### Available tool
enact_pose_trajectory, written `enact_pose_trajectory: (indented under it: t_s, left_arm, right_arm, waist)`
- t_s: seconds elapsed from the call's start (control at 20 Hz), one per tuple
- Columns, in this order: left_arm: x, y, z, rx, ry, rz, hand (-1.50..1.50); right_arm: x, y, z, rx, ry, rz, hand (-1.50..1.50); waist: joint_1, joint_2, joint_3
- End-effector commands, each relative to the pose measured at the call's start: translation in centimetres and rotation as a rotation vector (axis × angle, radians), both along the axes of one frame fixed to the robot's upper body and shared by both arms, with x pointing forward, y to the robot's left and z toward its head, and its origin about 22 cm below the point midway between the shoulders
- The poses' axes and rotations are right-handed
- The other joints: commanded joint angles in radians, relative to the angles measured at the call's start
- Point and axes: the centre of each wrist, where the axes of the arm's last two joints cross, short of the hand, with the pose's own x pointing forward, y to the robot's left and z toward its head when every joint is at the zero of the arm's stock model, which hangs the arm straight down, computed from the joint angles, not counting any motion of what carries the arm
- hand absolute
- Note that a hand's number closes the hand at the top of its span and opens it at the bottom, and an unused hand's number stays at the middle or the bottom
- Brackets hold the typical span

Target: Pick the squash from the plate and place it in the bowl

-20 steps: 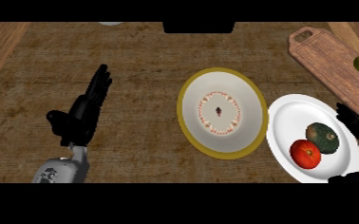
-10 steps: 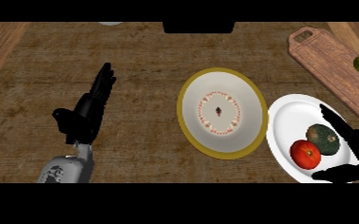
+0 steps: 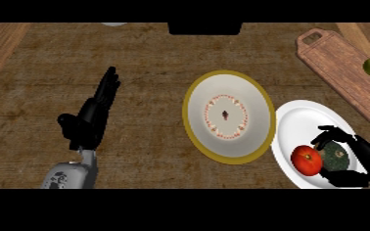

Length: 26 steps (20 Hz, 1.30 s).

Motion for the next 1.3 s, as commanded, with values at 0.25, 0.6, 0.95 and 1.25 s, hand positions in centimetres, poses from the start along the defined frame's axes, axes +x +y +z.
enact_pose_trajectory:
  t_s: [0.25,0.6,0.95,1.25]
  left_arm:
    - [0.2,0.8,-0.1,0.005,0.005,0.003,0.00]
    - [0.4,-0.3,0.0,-0.005,0.014,-0.014,0.00]
    - [0.0,1.6,-0.6,0.009,0.017,0.051,0.00]
    - [-0.1,1.3,1.1,-0.004,0.013,0.035,0.00]
  right_arm:
    - [-0.9,7.0,-0.8,0.088,0.067,0.546,1.50]
    - [-3.1,16.0,0.7,0.294,0.036,1.123,1.50]
    - [-6.6,15.6,8.0,0.449,-0.240,1.208,1.50]
    - [-8.8,14.5,17.2,0.391,-0.370,1.164,1.50]
  waist:
    - [0.008,-0.002,0.003]
    - [0.009,-0.007,0.004]
    - [-0.038,-0.008,0.004]
    - [-0.034,-0.006,0.004]
